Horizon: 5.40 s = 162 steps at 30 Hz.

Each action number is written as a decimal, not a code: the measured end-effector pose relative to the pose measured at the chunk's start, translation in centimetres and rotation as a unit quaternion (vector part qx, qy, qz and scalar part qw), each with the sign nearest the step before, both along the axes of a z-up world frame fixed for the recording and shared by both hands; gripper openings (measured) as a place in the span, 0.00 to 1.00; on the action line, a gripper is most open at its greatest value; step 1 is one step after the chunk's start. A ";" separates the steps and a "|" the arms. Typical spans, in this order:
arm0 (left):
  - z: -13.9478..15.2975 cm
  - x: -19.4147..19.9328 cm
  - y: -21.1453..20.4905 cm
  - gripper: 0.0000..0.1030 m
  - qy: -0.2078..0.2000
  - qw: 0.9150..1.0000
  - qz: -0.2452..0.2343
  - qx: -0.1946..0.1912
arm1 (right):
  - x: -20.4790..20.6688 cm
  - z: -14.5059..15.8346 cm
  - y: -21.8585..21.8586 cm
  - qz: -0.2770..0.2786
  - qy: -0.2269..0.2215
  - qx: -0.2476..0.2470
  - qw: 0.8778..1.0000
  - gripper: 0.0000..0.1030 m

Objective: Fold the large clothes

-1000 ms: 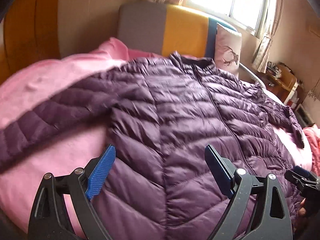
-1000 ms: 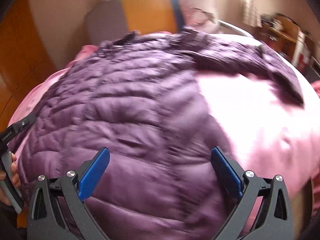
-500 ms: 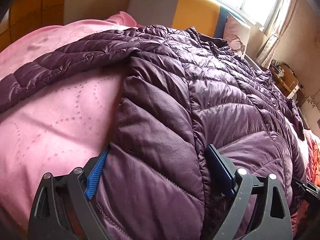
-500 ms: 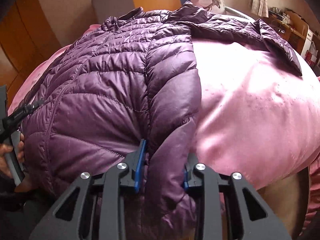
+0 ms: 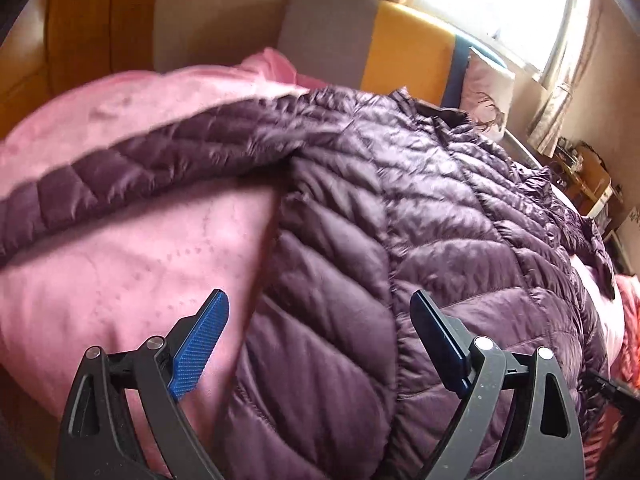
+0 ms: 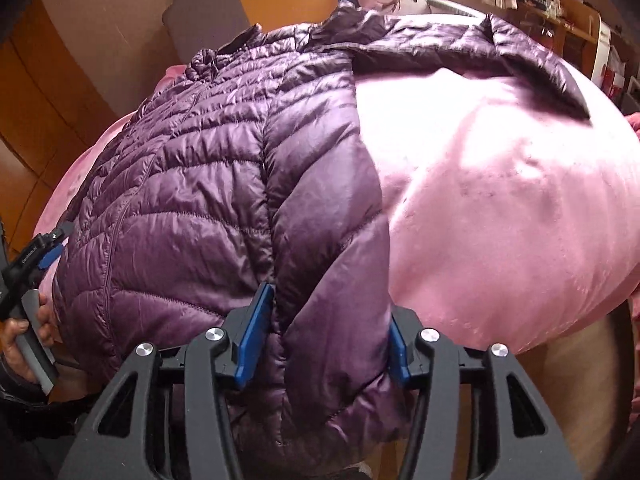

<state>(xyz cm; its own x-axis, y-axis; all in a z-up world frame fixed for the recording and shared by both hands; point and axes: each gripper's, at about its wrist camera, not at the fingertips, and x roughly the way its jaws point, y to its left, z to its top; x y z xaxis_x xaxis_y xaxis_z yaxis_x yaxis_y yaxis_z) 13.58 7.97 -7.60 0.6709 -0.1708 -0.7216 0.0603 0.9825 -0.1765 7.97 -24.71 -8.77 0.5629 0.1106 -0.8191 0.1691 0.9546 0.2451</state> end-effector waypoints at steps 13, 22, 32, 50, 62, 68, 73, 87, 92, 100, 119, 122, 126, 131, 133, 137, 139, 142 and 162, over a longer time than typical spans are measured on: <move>-2.0 -0.1 -4.4 0.90 0.014 0.996 -0.066 0.061 | 0.6 0.4 3.6 0.064 -0.021 -0.095 0.993 0.69; -2.9 1.4 -2.9 0.97 0.038 0.997 -0.038 0.052 | 0.3 -0.3 0.7 0.022 0.000 -0.093 0.995 0.67; 1.5 -2.6 -6.4 0.95 -0.036 0.992 -0.102 0.057 | -1.4 4.6 8.1 0.159 -0.102 -0.070 0.980 0.71; 0.8 -1.7 -8.6 0.95 -0.025 0.990 -0.123 0.069 | -1.5 2.1 -2.1 0.006 -0.023 -0.087 0.996 0.72; -0.6 2.5 -11.0 0.95 0.008 0.991 -0.120 0.054 | 5.4 1.1 -17.8 -0.282 -0.106 0.112 0.947 0.71; -0.9 3.1 -10.4 0.95 0.013 0.992 -0.112 0.051 | 9.7 1.1 -20.1 -0.335 -0.062 -0.098 0.935 0.78; -1.2 4.0 -9.8 0.95 0.018 0.993 -0.103 0.047 | 12.0 2.1 -17.4 -0.220 -0.053 -0.227 0.947 0.93; -1.9 4.6 -10.9 0.95 0.020 0.992 -0.103 0.069 | 18.5 -0.9 -18.2 -0.130 0.038 -0.235 0.963 0.13; -1.9 4.5 -10.8 0.95 0.016 0.992 -0.104 0.064 | 16.3 3.1 -18.8 -0.147 0.016 -0.115 0.982 0.11; -1.7 4.4 -10.4 0.95 0.014 0.993 -0.106 0.047 | 16.4 10.8 -13.0 -0.073 -0.047 0.081 0.993 0.09; 2.4 4.7 -5.8 0.95 -0.024 0.987 -0.130 -0.095 | 28.7 14.6 11.9 0.158 -0.059 0.299 0.939 0.11; 2.8 6.0 -5.4 0.95 -0.030 0.986 -0.121 -0.107 | 29.8 14.7 14.0 0.183 -0.074 0.295 0.935 0.44; 3.0 8.6 -5.3 0.95 -0.025 0.987 -0.111 -0.114 | 29.1 15.1 12.7 0.175 -0.121 0.314 0.925 0.77; 2.0 12.1 -5.3 0.95 -0.004 0.990 -0.095 -0.104 | 26.1 13.3 8.3 0.130 -0.132 0.307 0.934 0.85; 1.5 13.6 -5.3 0.95 0.010 0.990 -0.087 -0.108 | 24.5 11.8 6.2 0.102 -0.122 0.301 0.940 0.86; 0.6 16.8 -5.6 0.95 0.038 0.988 -0.077 -0.126 | 22.1 6.7 1.3 0.043 -0.078 0.336 0.938 0.86; 0.1 18.2 -5.8 0.95 0.056 0.986 -0.071 -0.139 | 20.9 4.0 -0.3 0.015 -0.060 0.363 0.930 0.87; -0.3 19.7 -6.3 0.91 0.073 0.984 -0.061 -0.151 | 20.2 1.7 -1.5 -0.014 -0.053 0.392 0.918 0.88; 5.8 20.7 -0.3 0.05 0.010 0.984 -0.036 -0.172 | 24.8 1.7 -4.3 -0.093 -0.135 0.413 0.896 0.98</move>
